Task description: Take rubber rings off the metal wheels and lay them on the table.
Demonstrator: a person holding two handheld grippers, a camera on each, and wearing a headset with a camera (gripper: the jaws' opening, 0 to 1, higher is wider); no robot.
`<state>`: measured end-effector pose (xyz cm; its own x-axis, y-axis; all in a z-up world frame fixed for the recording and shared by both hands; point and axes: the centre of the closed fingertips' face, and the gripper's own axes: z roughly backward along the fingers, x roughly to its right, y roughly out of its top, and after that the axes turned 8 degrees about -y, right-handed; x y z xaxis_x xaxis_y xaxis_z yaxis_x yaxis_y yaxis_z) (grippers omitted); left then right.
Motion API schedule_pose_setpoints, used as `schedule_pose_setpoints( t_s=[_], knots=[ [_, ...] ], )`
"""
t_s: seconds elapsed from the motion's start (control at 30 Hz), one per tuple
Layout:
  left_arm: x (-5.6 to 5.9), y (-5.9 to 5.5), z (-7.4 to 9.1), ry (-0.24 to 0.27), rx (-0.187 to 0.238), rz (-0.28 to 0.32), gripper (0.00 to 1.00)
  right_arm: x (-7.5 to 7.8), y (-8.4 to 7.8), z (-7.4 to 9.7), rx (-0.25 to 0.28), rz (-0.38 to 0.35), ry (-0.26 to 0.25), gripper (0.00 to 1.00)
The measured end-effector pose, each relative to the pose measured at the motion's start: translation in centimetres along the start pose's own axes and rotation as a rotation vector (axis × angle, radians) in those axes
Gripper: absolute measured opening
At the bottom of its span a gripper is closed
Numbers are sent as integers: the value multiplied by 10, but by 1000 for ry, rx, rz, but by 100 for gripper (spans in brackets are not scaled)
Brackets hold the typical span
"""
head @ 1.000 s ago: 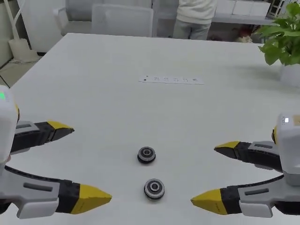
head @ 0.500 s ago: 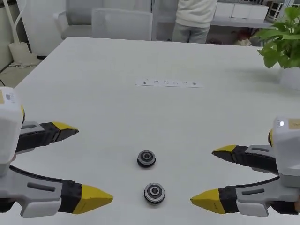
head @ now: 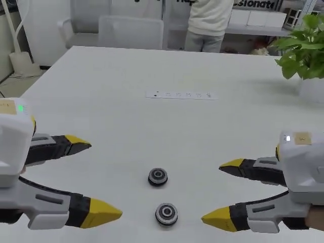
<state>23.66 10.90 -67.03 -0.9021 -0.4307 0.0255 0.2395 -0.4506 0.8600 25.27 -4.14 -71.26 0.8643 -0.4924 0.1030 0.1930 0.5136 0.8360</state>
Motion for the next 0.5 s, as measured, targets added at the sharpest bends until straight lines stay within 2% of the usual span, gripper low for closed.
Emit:
schedule_pose_setpoints(
  t_s=[0.5],
  knots=[
    [-3, -2, -17, -49, -39, -60, 84, 6, -9, -13, -8, 29, 34, 61]
  ],
)
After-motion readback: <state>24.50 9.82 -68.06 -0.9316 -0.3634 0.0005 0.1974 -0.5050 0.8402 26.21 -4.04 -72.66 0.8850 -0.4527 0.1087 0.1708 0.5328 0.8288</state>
